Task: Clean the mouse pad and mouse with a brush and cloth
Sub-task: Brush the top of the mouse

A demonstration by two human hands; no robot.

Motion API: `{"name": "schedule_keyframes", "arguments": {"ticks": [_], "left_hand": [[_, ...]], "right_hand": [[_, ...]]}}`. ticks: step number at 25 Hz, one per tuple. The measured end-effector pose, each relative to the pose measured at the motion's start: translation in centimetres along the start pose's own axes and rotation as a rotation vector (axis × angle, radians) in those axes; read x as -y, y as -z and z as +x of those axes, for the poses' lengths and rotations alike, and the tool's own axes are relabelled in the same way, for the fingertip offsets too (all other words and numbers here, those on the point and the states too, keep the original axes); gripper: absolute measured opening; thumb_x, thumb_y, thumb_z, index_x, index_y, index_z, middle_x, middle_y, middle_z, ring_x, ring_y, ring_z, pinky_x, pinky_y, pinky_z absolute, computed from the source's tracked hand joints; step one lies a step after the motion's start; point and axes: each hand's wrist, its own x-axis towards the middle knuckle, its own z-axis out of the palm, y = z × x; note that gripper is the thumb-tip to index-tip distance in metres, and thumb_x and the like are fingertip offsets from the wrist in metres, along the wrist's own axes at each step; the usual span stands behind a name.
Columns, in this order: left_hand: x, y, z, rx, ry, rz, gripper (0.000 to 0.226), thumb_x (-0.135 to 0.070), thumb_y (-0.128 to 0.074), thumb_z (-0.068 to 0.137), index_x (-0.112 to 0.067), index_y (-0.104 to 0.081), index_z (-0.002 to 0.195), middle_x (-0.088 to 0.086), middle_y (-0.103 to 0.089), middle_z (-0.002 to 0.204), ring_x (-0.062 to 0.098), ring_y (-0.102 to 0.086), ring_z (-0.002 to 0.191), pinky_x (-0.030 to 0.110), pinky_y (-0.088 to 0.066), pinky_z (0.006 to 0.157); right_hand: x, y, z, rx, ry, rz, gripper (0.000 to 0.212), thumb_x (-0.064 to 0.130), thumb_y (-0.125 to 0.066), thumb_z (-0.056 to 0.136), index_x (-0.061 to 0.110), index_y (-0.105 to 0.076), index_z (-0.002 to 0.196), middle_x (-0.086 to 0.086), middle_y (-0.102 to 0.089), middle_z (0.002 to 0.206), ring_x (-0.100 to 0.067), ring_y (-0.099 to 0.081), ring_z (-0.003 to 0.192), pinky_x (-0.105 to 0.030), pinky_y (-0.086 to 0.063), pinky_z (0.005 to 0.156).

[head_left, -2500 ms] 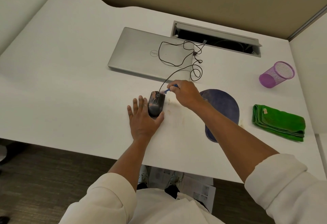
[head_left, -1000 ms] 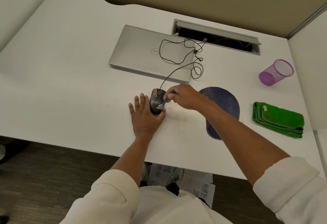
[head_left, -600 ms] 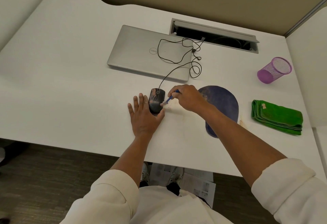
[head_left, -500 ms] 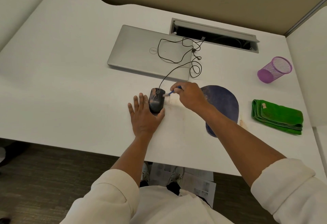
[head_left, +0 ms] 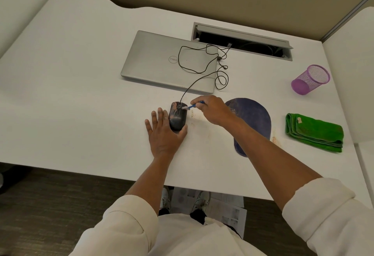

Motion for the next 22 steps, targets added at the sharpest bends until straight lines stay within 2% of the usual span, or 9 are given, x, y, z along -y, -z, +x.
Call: {"name": "schedule_keyframes", "arguments": {"ticks": [3, 5, 8, 10, 13, 18, 22], "left_hand": [[0.0, 0.0, -0.1, -0.01, -0.006, -0.011, 0.104, -0.079, -0.033, 0.084, -0.012, -0.02, 0.162, 0.006, -0.013, 0.171, 0.024, -0.001, 0.158, 0.046, 0.006, 0.127], [0.0, -0.1, 0.0, -0.002, -0.004, -0.012, 0.104, -0.08, -0.032, 0.084, -0.012, -0.019, 0.162, 0.006, -0.013, 0.171, 0.024, -0.001, 0.158, 0.046, 0.006, 0.127], [0.0, -0.2, 0.0, 0.003, 0.002, 0.0, 0.104, -0.08, -0.031, 0.084, -0.013, -0.019, 0.162, 0.005, -0.012, 0.171, 0.024, 0.0, 0.158, 0.046, 0.006, 0.127], [0.0, -0.1, 0.1, 0.005, 0.001, -0.003, 0.104, -0.08, -0.033, 0.084, -0.012, -0.02, 0.162, 0.006, -0.012, 0.171, 0.024, 0.0, 0.158, 0.046, 0.007, 0.127], [0.0, -0.1, 0.0, -0.007, 0.001, -0.015, 0.102, -0.078, -0.039, 0.086, -0.011, -0.022, 0.161, 0.007, -0.015, 0.17, 0.025, -0.003, 0.158, 0.047, 0.004, 0.127], [0.0, 0.1, 0.0, 0.008, -0.004, -0.007, 0.1, -0.075, -0.045, 0.09, -0.012, -0.018, 0.162, 0.007, -0.012, 0.171, 0.025, 0.0, 0.158, 0.047, 0.006, 0.127], [-0.2, 0.2, -0.1, 0.007, -0.002, -0.024, 0.099, -0.075, -0.045, 0.089, -0.011, -0.022, 0.161, 0.007, -0.014, 0.17, 0.025, -0.002, 0.158, 0.047, 0.004, 0.127]], "right_hand": [[-0.1, 0.3, -0.7, 0.172, -0.041, -0.009, 0.025, 0.015, -0.05, 0.099, 0.015, -0.075, 0.104, 0.004, -0.07, 0.094, -0.005, -0.06, 0.079, -0.025, -0.047, 0.074], [-0.4, 0.7, -0.8, 0.119, -0.071, 0.037, 0.025, 0.016, -0.049, 0.1, 0.015, -0.074, 0.105, 0.002, -0.071, 0.096, -0.012, -0.063, 0.086, -0.032, -0.05, 0.08], [-0.6, 0.5, -0.9, -0.057, -0.042, 0.096, 0.027, 0.017, -0.047, 0.101, 0.017, -0.072, 0.113, 0.004, -0.066, 0.101, -0.013, -0.06, 0.09, -0.026, -0.047, 0.079], [-0.6, -0.1, -1.1, -0.023, 0.01, 0.083, 0.027, 0.015, -0.048, 0.101, 0.016, -0.072, 0.113, 0.007, -0.065, 0.099, -0.009, -0.057, 0.086, -0.024, -0.043, 0.077], [-0.6, -0.3, -1.6, 0.087, 0.007, 0.024, 0.027, 0.014, -0.048, 0.1, 0.016, -0.075, 0.105, 0.005, -0.068, 0.096, -0.009, -0.059, 0.085, -0.025, -0.045, 0.076], [-0.9, 0.1, -1.6, -0.173, -0.004, 0.161, 0.027, 0.018, -0.048, 0.101, 0.021, -0.073, 0.11, 0.006, -0.068, 0.102, -0.009, -0.059, 0.092, -0.025, -0.048, 0.081], [-0.9, -2.2, -2.2, -0.041, 0.002, 0.087, 0.026, 0.014, -0.049, 0.098, 0.017, -0.075, 0.098, -0.001, -0.073, 0.099, -0.015, -0.063, 0.089, -0.031, -0.048, 0.079]]}}
